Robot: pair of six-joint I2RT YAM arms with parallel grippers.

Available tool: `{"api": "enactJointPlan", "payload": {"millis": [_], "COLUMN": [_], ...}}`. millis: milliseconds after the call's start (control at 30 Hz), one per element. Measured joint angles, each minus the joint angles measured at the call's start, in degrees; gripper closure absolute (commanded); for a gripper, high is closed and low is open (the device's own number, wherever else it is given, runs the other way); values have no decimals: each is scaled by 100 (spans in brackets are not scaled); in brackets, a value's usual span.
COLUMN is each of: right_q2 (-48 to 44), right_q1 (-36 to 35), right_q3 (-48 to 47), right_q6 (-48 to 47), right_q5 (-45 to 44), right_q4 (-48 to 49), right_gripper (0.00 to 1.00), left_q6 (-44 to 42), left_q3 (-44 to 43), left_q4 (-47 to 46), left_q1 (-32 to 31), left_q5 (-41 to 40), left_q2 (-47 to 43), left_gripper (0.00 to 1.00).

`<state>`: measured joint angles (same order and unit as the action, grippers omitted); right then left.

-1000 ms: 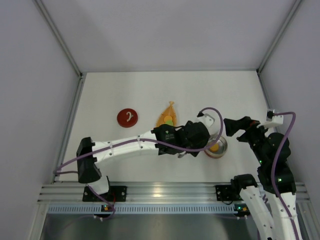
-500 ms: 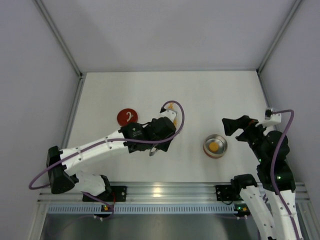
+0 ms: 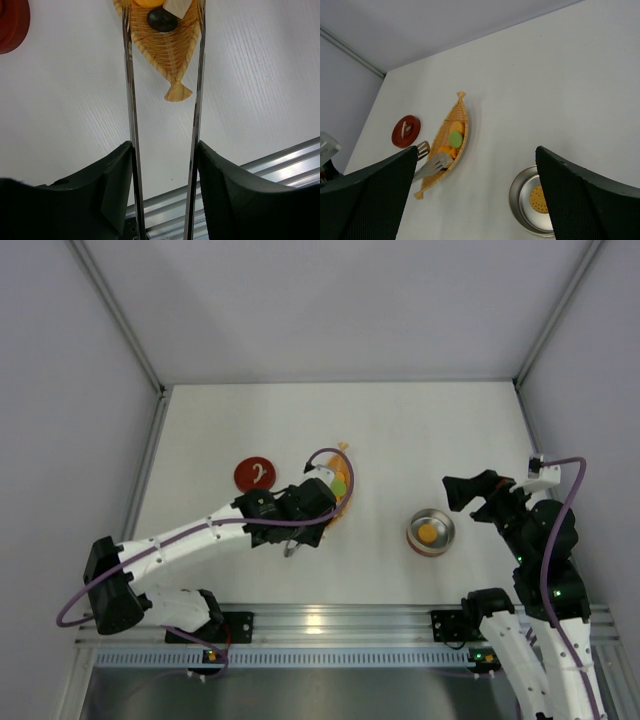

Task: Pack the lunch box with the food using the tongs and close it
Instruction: Pick up the fake food from the plate.

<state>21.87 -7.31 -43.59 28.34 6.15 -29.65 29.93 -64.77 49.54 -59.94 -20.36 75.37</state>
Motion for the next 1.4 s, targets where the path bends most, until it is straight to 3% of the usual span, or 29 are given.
{"api": "enactJointPlan", "payload": {"millis": [1400], "right_q2": [0], "right_q1": [0], "right_q3": [7], "right_q6": [-2], "right_q5": [-2], "right_q4": [0], "right_gripper": [1], "left_q6": [-155], "left_q3": [195], "left_q4": [-319], "left_q1": [216], "left_q5": [398], "left_q2": [205], "left_gripper": [54]}}
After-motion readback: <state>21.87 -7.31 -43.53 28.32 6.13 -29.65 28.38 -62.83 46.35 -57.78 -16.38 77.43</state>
